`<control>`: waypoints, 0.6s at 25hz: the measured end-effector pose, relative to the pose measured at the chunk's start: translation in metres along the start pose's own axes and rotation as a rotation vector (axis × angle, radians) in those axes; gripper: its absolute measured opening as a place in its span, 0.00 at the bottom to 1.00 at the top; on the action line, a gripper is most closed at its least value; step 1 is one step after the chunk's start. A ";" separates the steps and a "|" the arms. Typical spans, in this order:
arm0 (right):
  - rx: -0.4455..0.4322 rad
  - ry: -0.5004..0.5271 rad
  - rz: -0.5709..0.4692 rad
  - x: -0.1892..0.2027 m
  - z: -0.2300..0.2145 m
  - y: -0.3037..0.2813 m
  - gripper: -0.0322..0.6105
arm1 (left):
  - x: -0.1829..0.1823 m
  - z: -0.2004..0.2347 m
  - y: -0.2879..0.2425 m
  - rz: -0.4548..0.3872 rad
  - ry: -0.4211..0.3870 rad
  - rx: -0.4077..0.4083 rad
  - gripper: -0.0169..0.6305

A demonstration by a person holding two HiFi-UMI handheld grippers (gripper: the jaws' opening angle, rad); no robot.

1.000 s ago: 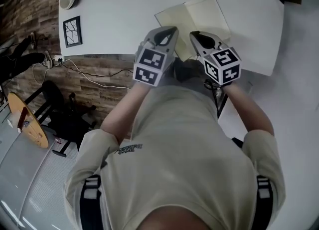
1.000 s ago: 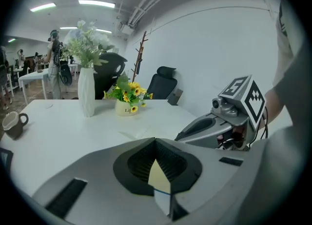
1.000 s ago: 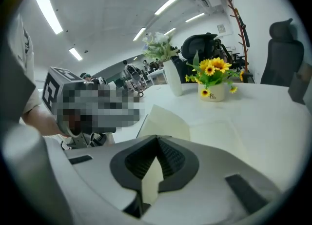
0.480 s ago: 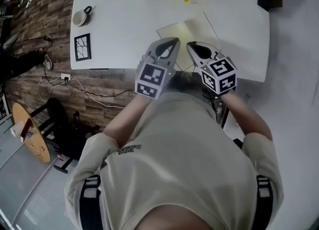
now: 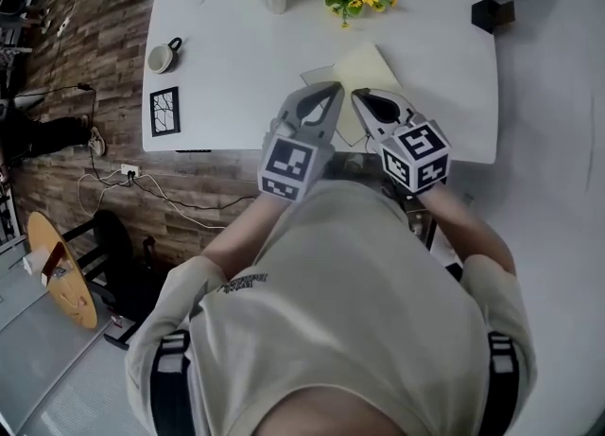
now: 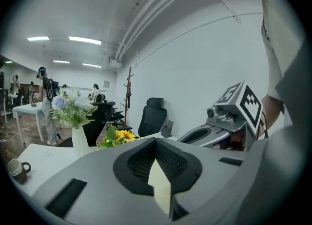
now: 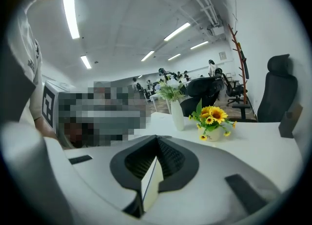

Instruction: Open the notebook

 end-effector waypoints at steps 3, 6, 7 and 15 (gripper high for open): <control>-0.001 0.008 -0.044 -0.010 0.005 0.008 0.06 | -0.009 -0.005 0.003 -0.045 -0.011 0.004 0.04; 0.005 0.024 -0.084 -0.019 0.010 0.016 0.06 | -0.016 -0.008 0.007 -0.088 -0.025 0.007 0.04; 0.008 0.027 -0.098 -0.021 0.011 0.019 0.06 | -0.018 -0.009 0.008 -0.100 -0.031 0.007 0.04; 0.056 0.026 -0.233 -0.029 0.012 0.041 0.06 | -0.027 -0.014 0.013 -0.156 -0.061 0.004 0.04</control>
Point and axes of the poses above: the fingertips, and each gripper's own axes: y backward along the fingers, z to its left, x out of its underside, the point moved 5 cm from there along y, backward along the fingers, and after that the axes turned 2 degrees about -z, right-handed, at the moved point
